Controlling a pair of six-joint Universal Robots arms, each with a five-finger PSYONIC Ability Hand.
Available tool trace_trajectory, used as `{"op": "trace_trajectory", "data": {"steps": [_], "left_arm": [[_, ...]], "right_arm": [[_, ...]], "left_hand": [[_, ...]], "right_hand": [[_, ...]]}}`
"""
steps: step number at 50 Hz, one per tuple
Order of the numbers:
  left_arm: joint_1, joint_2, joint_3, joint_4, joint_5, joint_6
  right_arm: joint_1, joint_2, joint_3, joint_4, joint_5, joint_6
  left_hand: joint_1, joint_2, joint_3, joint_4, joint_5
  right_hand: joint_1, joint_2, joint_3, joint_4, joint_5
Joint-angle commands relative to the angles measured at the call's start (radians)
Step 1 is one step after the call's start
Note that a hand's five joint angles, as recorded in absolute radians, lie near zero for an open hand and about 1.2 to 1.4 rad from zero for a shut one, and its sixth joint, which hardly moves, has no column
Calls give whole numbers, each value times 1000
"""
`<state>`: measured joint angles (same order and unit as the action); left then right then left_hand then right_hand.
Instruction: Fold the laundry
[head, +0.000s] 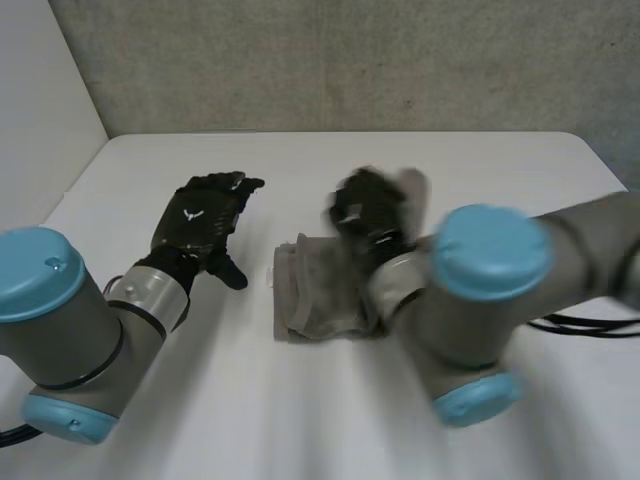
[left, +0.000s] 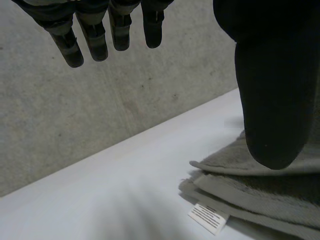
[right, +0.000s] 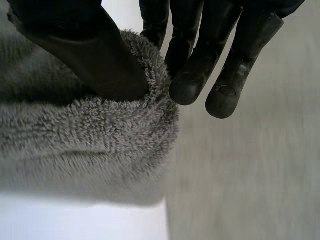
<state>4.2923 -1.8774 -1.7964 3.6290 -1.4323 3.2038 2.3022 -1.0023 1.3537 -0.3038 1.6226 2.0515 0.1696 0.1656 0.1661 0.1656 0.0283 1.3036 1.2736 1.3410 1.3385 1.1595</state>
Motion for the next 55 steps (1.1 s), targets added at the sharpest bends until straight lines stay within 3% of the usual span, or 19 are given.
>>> {"op": "trace_trajectory", "data": {"steps": [1,2,3,4,5,7,9,11,12,14,17,19,22,27,35,42,46,52,55], "left_arm": [[26,30,-12,-1,1,-2],[32,32,-18,-1,1,-2],[35,32,-21,-1,1,-2],[35,32,-21,-1,1,-2],[37,34,-21,-1,1,-2],[37,34,-21,0,1,-2],[37,34,-17,0,1,-2],[38,34,2,0,0,-5],[38,34,2,0,0,-5],[37,35,18,-1,0,-7],[27,38,58,-7,-5,-12],[15,24,106,-23,-19,-13],[0,11,138,-33,-20,-21],[-97,-142,308,-127,-30,-74],[-161,-377,448,-251,-60,-79],[-167,-457,465,-266,-126,-59],[-167,-384,463,-276,-195,-35],[-160,-190,443,-300,-203,-41],[-152,-58,436,-323,-206,-42]], "right_arm": [[151,182,-110,123,-138,-195],[151,200,-111,146,-156,-194],[151,205,-108,156,-159,-189],[151,205,-108,156,-159,-189],[141,194,-96,153,-153,-170],[137,171,-91,138,-136,-122],[131,133,-81,114,-116,-33],[80,32,-36,69,-101,195],[80,31,-36,69,-101,196],[5,-74,16,51,-107,443],[-27,-113,33,52,-109,552],[-85,-153,45,70,-109,744],[-136,-153,42,115,-119,837],[-198,-84,7,237,-196,866],[-211,109,-116,383,-297,983],[-219,191,-174,453,-302,989],[-237,66,-170,451,-309,989],[-245,-118,-165,431,-297,1007],[-273,-225,-163,413,-228,1013]], "left_hand": [[5,9,8,9,-28],[5,9,8,9,-28],[5,9,8,9,-28],[5,9,8,9,-28],[5,9,8,9,-28],[5,9,8,9,-28],[5,9,8,9,-28],[5,9,8,9,-28],[5,9,8,9,-28],[5,9,8,9,-28],[5,9,8,9,-28],[12,15,15,15,-22],[15,19,18,19,-19],[15,19,18,19,-19],[15,19,18,19,-19],[15,19,18,19,-19],[6,10,9,10,-27],[5,9,8,9,-28],[5,9,8,9,-28]], "right_hand": [[93,123,55,58,62],[-37,-7,-74,-72,-67],[-567,-537,-605,-602,-598],[-573,-543,-610,-608,-603],[-1015,-984,-1052,-1049,-1045],[-1129,-1099,-1166,-1164,-1159],[-1129,-1099,-1166,-1164,-1159],[-1129,-1099,-1166,-1164,-1159],[-1129,-1099,-1166,-1164,-1159],[-1129,-1099,-1166,-1164,-1159],[-1129,-1099,-1166,-1164,-1159],[-1129,-1099,-1166,-1164,-1159],[-1129,-1099,-1166,-1164,-1159],[-1129,-1099,-1166,-1164,-1159],[-1129,-1099,-1166,-1164,-1159],[-1129,-1099,-1166,-1164,-1159],[-1129,-1099,-1166,-1164,-1159],[-1129,-1099,-1166,-1164,-1159],[-1129,-1099,-1166,-1164,-1159]]}}
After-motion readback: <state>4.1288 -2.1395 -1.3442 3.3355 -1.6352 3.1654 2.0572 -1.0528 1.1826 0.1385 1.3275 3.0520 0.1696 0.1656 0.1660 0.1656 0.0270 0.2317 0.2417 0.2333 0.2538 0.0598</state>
